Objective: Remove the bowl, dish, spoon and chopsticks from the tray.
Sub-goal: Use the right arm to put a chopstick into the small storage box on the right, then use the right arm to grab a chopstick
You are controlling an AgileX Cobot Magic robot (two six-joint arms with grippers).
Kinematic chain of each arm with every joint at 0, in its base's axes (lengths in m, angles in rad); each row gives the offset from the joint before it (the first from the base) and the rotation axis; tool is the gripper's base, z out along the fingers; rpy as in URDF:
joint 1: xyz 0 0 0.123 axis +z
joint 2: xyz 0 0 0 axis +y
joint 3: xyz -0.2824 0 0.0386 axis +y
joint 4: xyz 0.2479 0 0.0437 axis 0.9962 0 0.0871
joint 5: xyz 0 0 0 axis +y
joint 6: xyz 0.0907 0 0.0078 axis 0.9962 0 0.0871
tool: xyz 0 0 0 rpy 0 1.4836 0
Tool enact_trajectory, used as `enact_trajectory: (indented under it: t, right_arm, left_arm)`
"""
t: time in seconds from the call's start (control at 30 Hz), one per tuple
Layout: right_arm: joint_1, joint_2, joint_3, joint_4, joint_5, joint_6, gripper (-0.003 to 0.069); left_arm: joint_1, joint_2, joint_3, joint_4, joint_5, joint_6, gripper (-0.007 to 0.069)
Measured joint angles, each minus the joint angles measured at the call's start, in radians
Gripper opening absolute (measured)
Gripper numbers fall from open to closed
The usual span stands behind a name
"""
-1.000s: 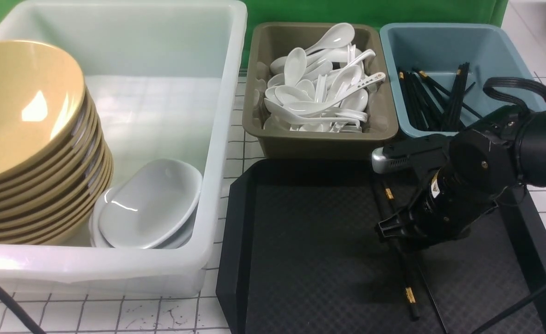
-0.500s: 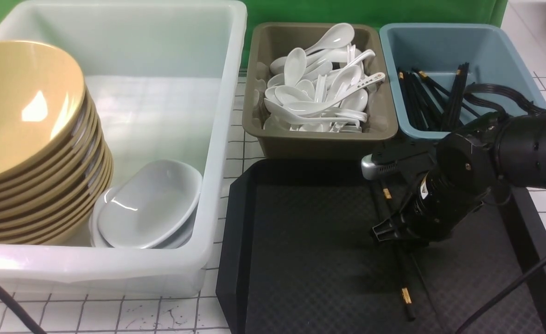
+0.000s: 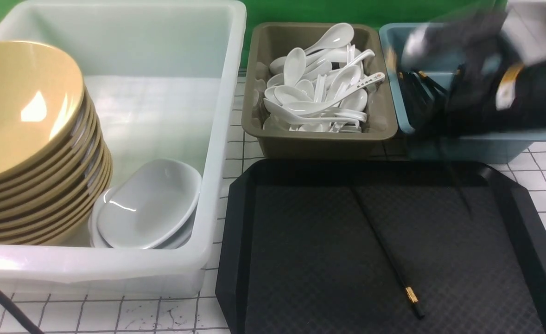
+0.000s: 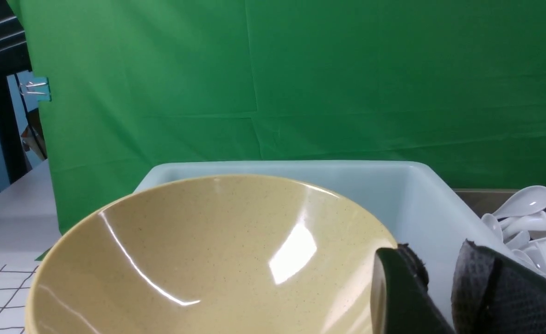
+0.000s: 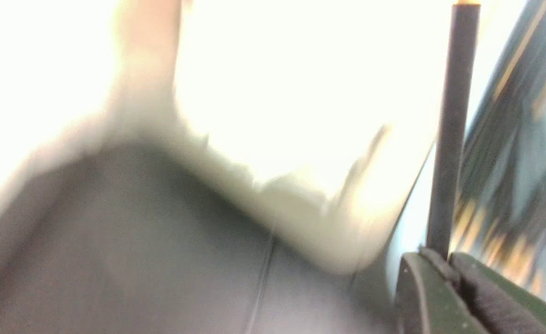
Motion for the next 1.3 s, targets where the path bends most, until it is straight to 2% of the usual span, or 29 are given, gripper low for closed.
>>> enact_trajectory:
  t: [0.1,0.17,0.23,0.33,0.37,0.47,0.63,0.77,0.8,0.9,0.93,1.07,1.3]
  right_arm:
    - [-0.092,0.057,-0.049,-0.051,-0.241,0.036,0.0067]
    - [-0.149,0.125,-0.087,-0.067,-0.329,0.057,0.0067]
    - [-0.199,0.231,-0.141,-0.071,-0.348,0.095,0.0067]
    - [-0.235,0.354,-0.202,-0.074,-0.283,0.119,0.0069]
    - [-0.243,0.427,-0.238,-0.074,-0.208,0.128,0.0079]
    - [-0.247,0.479,-0.264,-0.074,-0.142,0.148,0.0108]
    - [-0.24,0.472,-0.322,-0.067,0.084,0.182,0.0233]
    - [-0.191,0.376,-0.347,-0.028,0.416,0.09,0.0268]
    - [-0.146,0.333,-0.324,0.022,0.548,0.01,0.0269]
    - [-0.09,0.309,-0.273,0.099,0.647,-0.047,0.0269]
    - [-0.023,0.303,-0.189,0.163,0.671,-0.093,0.0269]
    - [0.107,0.319,-0.029,0.216,0.57,-0.09,0.0269]
    - [0.167,0.405,0.046,0.22,0.476,-0.02,0.0265]
  left_arm:
    - [0.0,0.0,0.0,0.0,0.0,0.0,0.014]
    - [0.0,0.0,0.0,0.002,0.0,0.0,0.014]
    - [0.0,0.0,0.0,0.005,0.0,0.0,0.014]
    - [0.0,0.0,0.0,0.007,0.0,0.0,0.014]
    - [0.0,0.0,0.0,0.007,0.0,0.0,0.014]
    - [0.0,0.0,0.0,0.007,0.0,0.0,0.014]
    - [0.0,0.0,0.0,0.007,0.0,0.0,0.014]
    - [0.0,0.0,0.0,0.007,0.013,0.0,0.014]
    - [0.0,0.0,0.0,0.007,0.013,-0.001,0.014]
    - [0.0,0.001,0.0,0.007,0.013,-0.001,0.014]
    - [0.0,0.001,0.0,0.007,0.013,-0.001,0.014]
    - [0.0,0.001,0.0,0.007,0.013,-0.001,0.014]
    - [0.0,0.001,0.0,0.007,0.013,-0.001,0.014]
